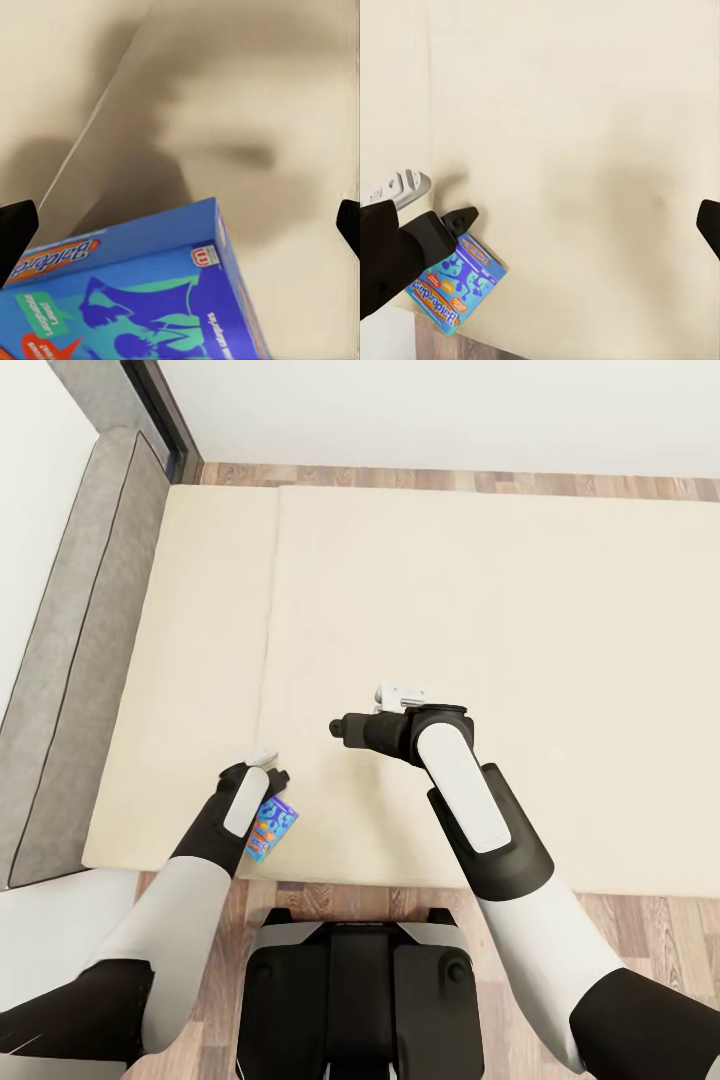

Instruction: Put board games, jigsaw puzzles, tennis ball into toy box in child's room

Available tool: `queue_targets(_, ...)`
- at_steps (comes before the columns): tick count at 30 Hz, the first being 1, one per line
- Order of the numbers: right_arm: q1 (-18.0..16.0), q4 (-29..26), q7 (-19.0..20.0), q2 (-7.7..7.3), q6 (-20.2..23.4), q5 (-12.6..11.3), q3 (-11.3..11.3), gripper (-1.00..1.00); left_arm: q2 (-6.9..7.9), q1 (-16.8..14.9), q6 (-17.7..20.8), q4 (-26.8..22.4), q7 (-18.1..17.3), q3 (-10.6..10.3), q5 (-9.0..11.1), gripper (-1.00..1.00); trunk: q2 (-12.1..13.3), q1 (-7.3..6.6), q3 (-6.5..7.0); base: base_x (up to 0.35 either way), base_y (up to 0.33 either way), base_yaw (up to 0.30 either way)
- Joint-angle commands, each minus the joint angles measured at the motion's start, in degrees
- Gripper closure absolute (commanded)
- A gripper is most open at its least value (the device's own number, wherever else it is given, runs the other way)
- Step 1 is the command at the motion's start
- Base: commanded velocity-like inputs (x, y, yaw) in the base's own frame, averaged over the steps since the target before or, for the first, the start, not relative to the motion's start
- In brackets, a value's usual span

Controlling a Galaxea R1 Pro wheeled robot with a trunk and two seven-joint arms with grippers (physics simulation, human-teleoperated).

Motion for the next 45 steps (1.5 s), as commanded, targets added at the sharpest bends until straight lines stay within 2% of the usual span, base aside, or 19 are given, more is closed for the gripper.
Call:
queue_targets(1,-0.1,0.0,-0.6,0.01,0.2,-0.5,0.0,-1.00,-0.08,0.0,0.2,-0.2,0.4,0.1,0.5,-1.00,-0.1,0.04,-0.06,0.004,-0.029,0.000)
queue_targets(39,-0.1,-0.1,-0.6,0.01,0.2,-0.5,0.0,-1.00,-0.21,0.0,0.9,-1.0,0.7,0.7,0.5,-1.00,-0.1,0.04,-0.06,0.000,-0.021,0.000)
queue_targets(45,-0.1,-0.1,-0.6,0.01,0.2,-0.5,0.0,-1.00,-0.21,0.0,0.9,-1.0,3.5,0.7,0.6,-1.00,-0.1,0.04,-0.06,0.000,0.000,0.000)
